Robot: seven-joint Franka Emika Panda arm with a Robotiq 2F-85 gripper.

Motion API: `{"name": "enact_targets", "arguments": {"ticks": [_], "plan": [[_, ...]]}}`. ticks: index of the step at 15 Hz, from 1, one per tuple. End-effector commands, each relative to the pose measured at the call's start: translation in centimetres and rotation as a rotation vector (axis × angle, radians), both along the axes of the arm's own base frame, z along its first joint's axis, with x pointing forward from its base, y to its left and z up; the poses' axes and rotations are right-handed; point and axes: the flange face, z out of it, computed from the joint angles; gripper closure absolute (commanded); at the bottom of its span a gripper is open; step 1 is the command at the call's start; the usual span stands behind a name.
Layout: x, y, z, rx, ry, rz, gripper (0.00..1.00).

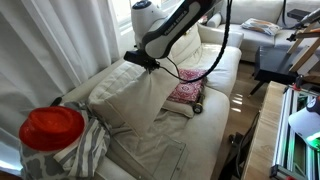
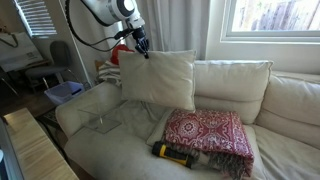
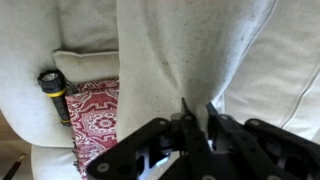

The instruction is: Move the pillow from the left sofa seat onto the fleece blanket on the middle sofa seat

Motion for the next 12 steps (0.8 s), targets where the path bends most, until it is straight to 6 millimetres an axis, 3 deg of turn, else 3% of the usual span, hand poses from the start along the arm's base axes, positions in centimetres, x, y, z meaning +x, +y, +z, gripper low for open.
{"name": "enact_targets", "arguments": {"ticks": [1, 3, 4, 7, 10, 11, 12], "plan": [[-5.1, -2.8, 4.2, -0.067, -0.013, -0.062, 0.97], [-7.2, -4.4, 5.4, -0.088, -0.034, -0.069, 0.97], [-3.8, -2.9, 2.8, -0.078, -0.006, -0.052, 0.87], [-6.1, -4.5, 4.1, -0.092, -0.001, -0.066, 0.87], [-6.6, -4.5, 4.1, -0.089, 0.004, -0.065, 0.87], [-6.5, -4.1, 4.4, -0.095, 0.0, -0.048, 0.97], [-6.5, -4.6, 4.4, -0.103, 0.0, -0.027, 0.97]]}}
